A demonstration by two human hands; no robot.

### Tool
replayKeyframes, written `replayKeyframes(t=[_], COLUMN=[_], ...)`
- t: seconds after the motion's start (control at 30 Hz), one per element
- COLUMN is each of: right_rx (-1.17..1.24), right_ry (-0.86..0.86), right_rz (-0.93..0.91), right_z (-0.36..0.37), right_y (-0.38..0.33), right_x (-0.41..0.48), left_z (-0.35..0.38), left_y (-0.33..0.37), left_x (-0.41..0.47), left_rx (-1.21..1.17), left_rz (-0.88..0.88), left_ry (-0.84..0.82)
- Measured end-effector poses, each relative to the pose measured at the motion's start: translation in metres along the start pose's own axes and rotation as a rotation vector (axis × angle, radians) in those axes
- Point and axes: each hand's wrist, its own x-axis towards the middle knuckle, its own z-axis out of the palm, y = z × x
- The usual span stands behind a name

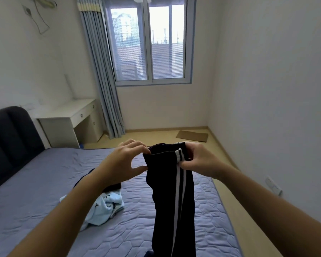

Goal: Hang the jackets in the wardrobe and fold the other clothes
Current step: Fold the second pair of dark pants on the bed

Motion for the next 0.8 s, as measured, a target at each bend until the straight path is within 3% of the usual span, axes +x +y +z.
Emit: replayKeyframes(t=[0.17,0.27,0.37,0.47,0.6,0.8], right_rx=[0.001,-0.129,-0.299,-0.529,-0.765,-0.844], right_ry=[-0.062,-0.068,-0.027,0.005,0.001,0.02], right_rz=[-0.025,-0.067,-0.236,-0.46,-0.579,-0.677], right_z=[-0.009,-0.012,-0.014,-0.018,-0.024,-0.024], right_y=[-0.004,-0.002,-0.001,-0.004,-0.011,-0.013], right_x=[0.005,0.004,0.004,0.006,0.007,0.009], left_z=[-0.012,-0.023,-0.033,-0.043,-0.052,-0.06], left_y=[-0.006,-0.008,-0.005,-0.004,-0.005,-0.004], left_x=[0.017,0.028,0.039,0.049,0.054,0.054], left_rx=[0.238,0.34,0.413,0.409,0.419,0.469], left_rz=[0.155,0.26,0.38,0.376,0.34,0.369], left_ry=[-0.22,-0.306,-0.243,-0.218,-0.228,-0.173])
